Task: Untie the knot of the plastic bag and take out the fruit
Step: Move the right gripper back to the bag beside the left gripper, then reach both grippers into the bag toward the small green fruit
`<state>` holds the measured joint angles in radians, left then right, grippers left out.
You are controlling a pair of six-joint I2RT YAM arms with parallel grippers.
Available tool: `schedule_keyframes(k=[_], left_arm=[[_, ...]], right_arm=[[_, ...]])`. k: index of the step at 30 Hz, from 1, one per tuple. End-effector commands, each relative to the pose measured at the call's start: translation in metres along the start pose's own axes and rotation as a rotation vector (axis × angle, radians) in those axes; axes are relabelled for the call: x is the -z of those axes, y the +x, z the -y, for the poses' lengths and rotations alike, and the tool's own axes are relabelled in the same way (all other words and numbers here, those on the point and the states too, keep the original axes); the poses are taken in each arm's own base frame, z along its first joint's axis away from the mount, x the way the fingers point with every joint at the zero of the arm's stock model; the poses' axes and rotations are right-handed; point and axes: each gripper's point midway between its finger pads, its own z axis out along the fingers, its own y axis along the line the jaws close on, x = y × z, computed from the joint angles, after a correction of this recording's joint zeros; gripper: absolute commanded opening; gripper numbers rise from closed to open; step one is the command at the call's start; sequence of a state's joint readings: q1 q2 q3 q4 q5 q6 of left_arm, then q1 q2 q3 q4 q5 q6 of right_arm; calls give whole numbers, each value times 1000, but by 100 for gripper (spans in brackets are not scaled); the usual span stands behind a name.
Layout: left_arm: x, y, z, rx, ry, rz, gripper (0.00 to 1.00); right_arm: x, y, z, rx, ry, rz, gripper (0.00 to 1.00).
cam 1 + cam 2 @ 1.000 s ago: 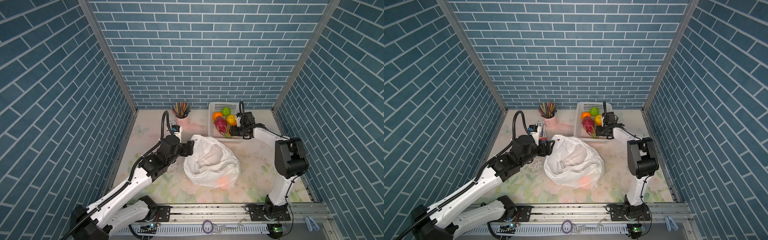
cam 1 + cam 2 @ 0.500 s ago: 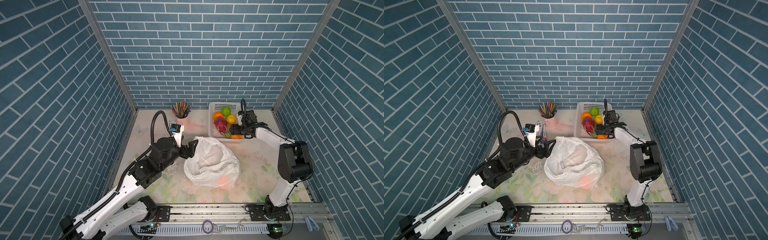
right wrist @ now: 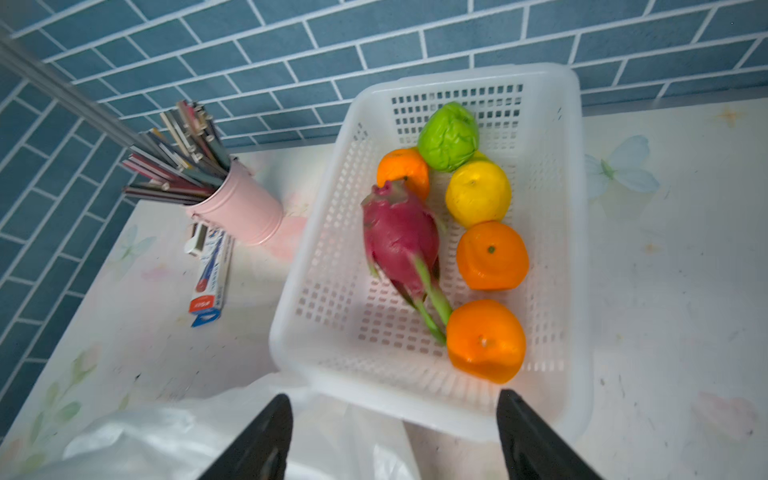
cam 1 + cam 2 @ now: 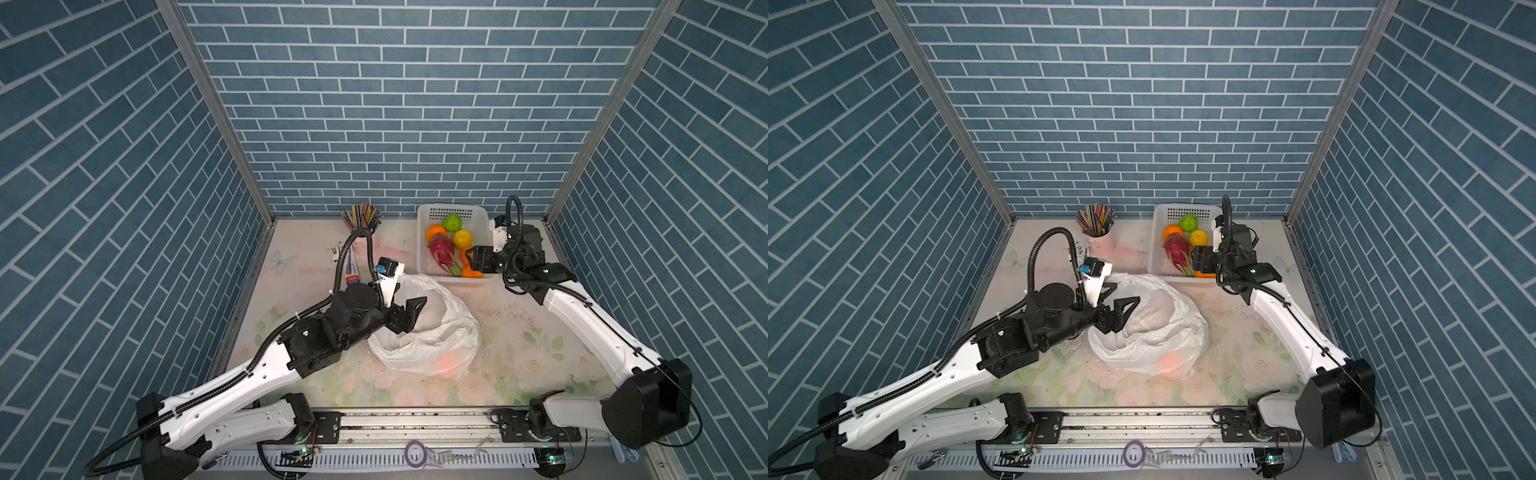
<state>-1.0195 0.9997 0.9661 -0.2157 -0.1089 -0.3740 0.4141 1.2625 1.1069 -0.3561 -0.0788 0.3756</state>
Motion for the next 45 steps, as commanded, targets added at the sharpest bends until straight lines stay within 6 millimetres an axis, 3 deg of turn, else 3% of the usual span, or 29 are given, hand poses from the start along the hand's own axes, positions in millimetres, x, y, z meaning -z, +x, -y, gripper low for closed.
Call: schedule_keyframes(k=[1,7,13,20,25,27,28,31,32,34,39,45], left_arm=[[-9,5,10,23,31,9,80],[-22,29,3,80,16,-15,80],[-25,53,-13,110,-44,-52,81],[-20,82,-35,135,-108,-88,86],[-17,88,-39,137,-106,-96,88],[-18,89,-38,137,-93,-100,88],[-20,90,-35,134,-76,-105,88],[-27,95,-24,122,-19,-139,88],[-30,98,-22,121,-10,-154,88],[-36,102,-19,117,3,-177,88],[-50,110,-9,115,43,-222,88],[-68,126,-3,128,71,-276,87]], right_arm=[[18,42,-4,-91,38,-83,77],[41,107,-28,-150,27,-205,76],[42,165,-33,-209,124,-343,78],[20,189,-47,-218,210,-432,87],[1,210,-40,-182,332,-492,87],[-5,215,-45,-155,314,-513,81],[-6,215,-48,-139,299,-517,70],[2,201,-42,-90,292,-459,24],[6,195,-40,-61,277,-431,13],[15,188,-35,-24,246,-400,2],[38,199,4,-49,307,-409,0],[45,251,45,-73,365,-451,0]])
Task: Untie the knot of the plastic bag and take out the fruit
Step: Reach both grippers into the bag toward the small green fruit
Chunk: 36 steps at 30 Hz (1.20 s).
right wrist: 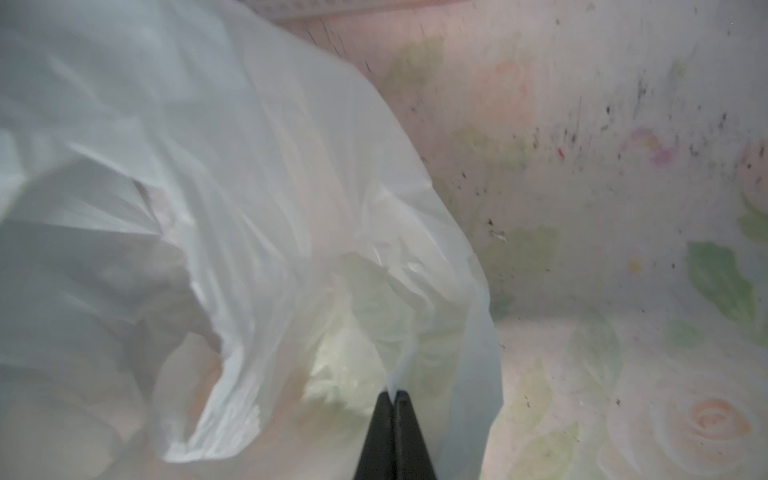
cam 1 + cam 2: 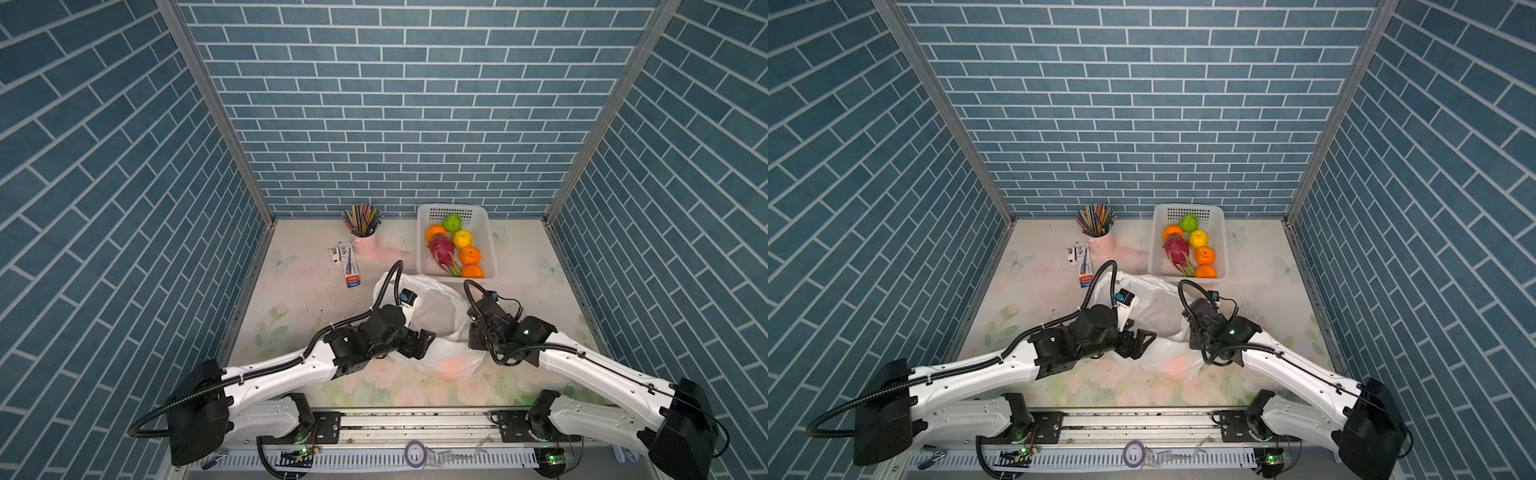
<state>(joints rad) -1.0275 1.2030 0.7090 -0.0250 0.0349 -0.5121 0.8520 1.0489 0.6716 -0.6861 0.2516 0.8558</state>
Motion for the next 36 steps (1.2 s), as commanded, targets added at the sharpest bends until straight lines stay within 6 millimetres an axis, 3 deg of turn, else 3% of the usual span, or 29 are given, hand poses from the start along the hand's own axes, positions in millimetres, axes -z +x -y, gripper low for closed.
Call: schedule_keyframes(k=[1,6,12,15,18,21,25,31,36], left_arm=[[-7,-13,15,15,57,15,87],[-22,-8,30,15,121,-36,78],[-37,-5,41,15,155,-74,76],[-39,-10,41,10,142,-62,76],[-39,-16,31,9,82,-31,84],[-35,-26,22,7,22,8,84],[-29,-37,-3,70,-65,49,84],[-22,-45,-33,104,-119,51,74],[-29,-37,-48,80,-176,11,63]], right_arm=[[-15,30,30,-22,81,-57,0],[-37,64,55,-101,137,-117,0],[-43,69,64,-195,194,-127,0],[-45,68,43,-145,104,-163,0],[-47,60,8,-138,-52,-168,1],[-56,45,-19,-133,-146,-134,1],[-69,19,-48,45,-209,-54,0],[-103,18,-75,253,-282,-41,0],[-111,24,-82,316,-320,-52,0]])
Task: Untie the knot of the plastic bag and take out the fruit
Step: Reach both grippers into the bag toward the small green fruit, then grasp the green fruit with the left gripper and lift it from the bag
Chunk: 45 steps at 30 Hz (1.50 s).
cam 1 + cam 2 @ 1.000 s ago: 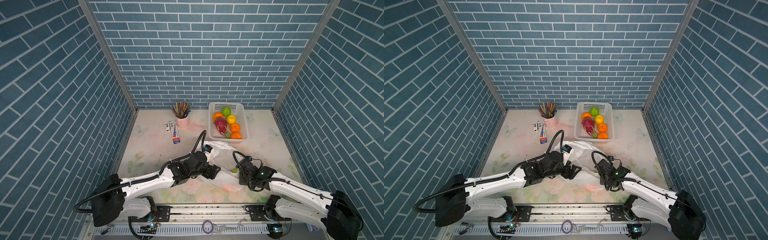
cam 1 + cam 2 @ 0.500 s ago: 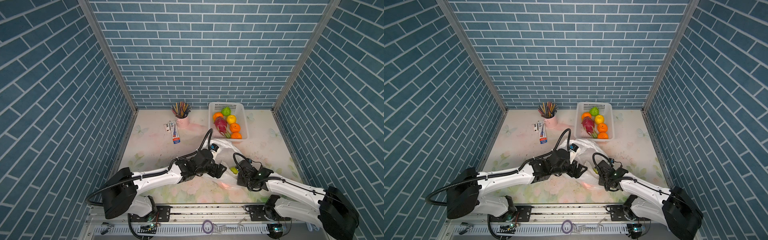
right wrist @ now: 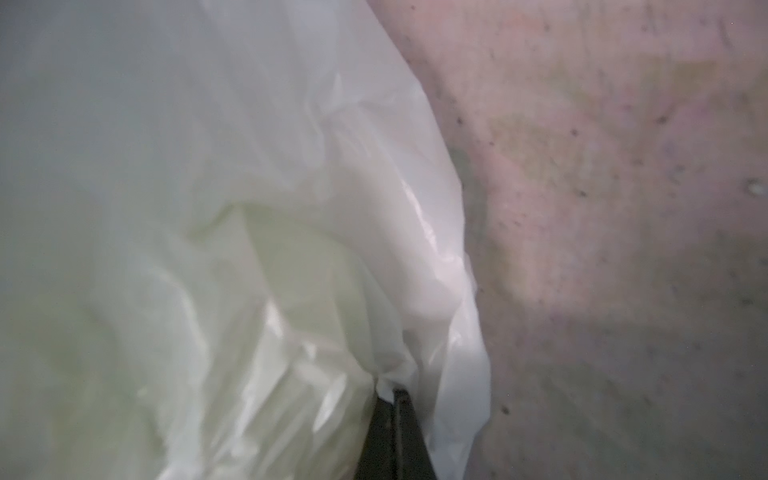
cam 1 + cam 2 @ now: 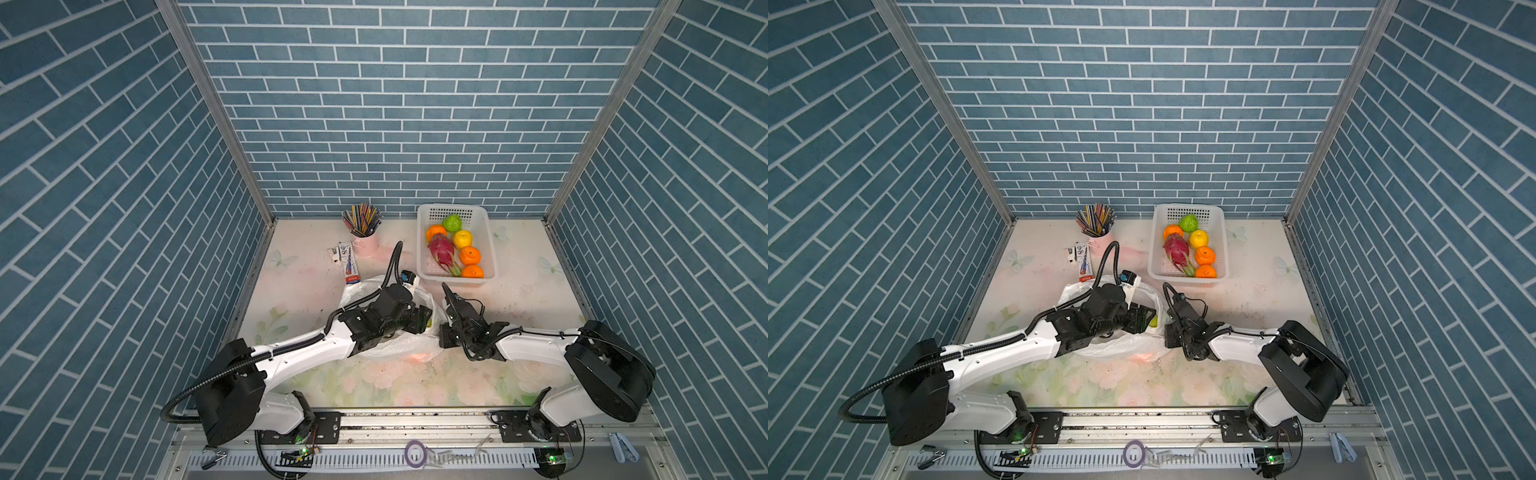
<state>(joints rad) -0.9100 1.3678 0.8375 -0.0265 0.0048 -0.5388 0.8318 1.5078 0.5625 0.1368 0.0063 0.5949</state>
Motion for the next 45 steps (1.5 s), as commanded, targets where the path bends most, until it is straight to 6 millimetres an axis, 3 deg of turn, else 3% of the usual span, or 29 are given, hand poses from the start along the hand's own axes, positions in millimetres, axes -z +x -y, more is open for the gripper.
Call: schedule_keyframes(k=[1,6,16,25,31,34,41,45], left_arm=[[-6,2,-12,-24,-59,-25,61],[-21,17,-29,-51,-106,-74,53],[-52,24,-40,-41,-98,-120,54],[-74,30,-40,-29,-86,-162,78],[-83,45,-45,-25,-84,-202,86],[-85,48,-47,-20,-84,-210,83],[-85,48,-47,-2,-66,-213,56],[-79,43,-44,-4,-57,-198,51]], right_arm=[[-9,36,10,97,-8,-111,0],[-8,32,9,119,-10,-86,0],[-10,31,4,128,-37,-89,0],[-14,32,-1,149,-63,-109,0],[-11,28,-2,155,-65,-85,0],[-9,25,-1,156,-56,-77,0],[-6,22,5,146,-23,-61,0],[-2,20,9,132,-7,-49,0]])
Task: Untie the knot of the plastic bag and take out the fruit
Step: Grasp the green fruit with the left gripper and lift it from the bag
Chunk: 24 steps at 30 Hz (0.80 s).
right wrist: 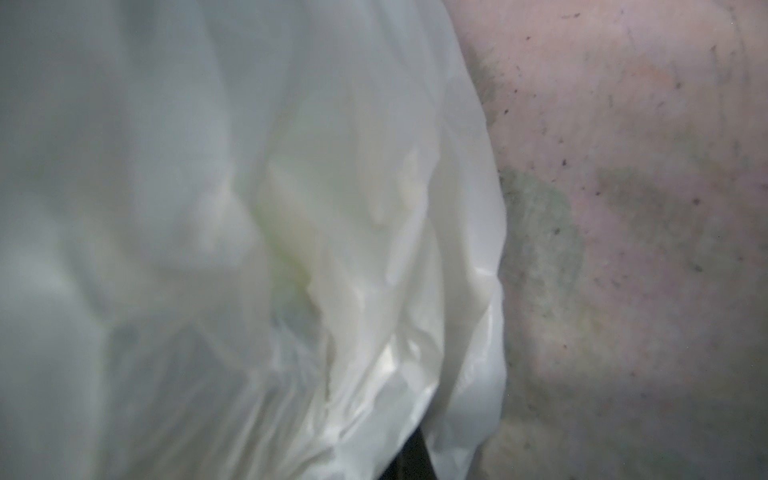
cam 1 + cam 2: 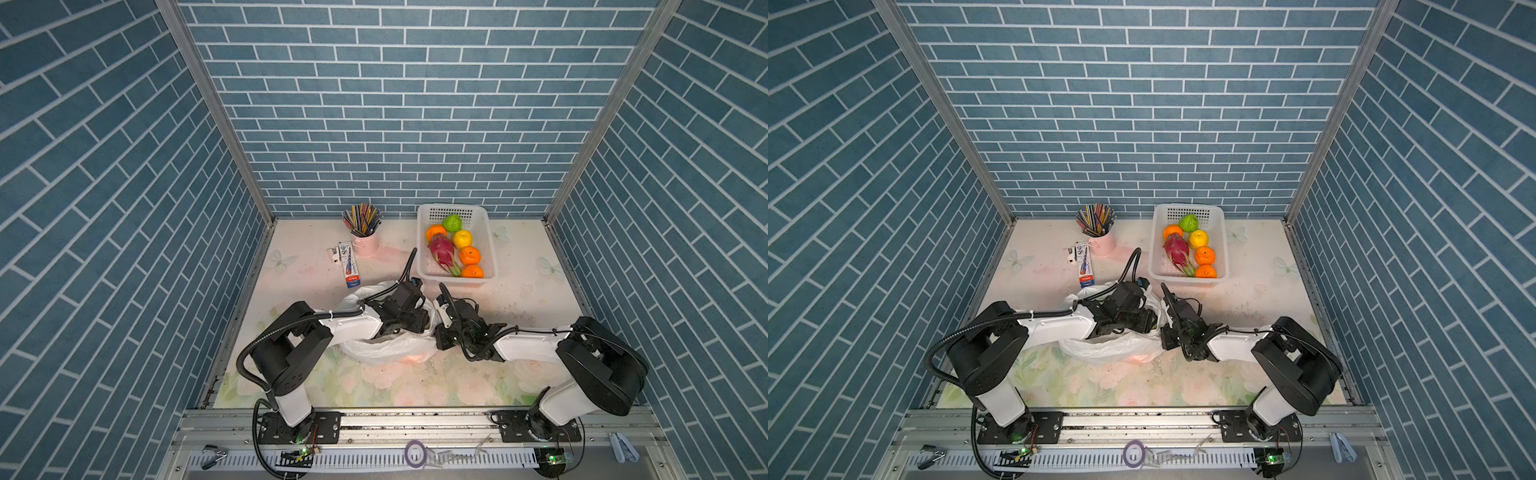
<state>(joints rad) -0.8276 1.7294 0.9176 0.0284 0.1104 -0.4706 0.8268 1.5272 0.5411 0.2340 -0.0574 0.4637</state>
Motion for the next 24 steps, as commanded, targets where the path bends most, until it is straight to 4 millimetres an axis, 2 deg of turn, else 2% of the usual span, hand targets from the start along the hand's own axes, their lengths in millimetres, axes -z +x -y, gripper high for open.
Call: schedule_keyframes(k=[1,13,24], left_arm=[[8,-7,3,3,16,27,51],[49,-18,14,-6,68,100,49],[112,-42,28,-95,138,290,48]], right_arm=[[4,24,18,-3,71,-74,0],[10,21,30,-50,125,-54,0],[14,14,34,-69,158,-34,3]])
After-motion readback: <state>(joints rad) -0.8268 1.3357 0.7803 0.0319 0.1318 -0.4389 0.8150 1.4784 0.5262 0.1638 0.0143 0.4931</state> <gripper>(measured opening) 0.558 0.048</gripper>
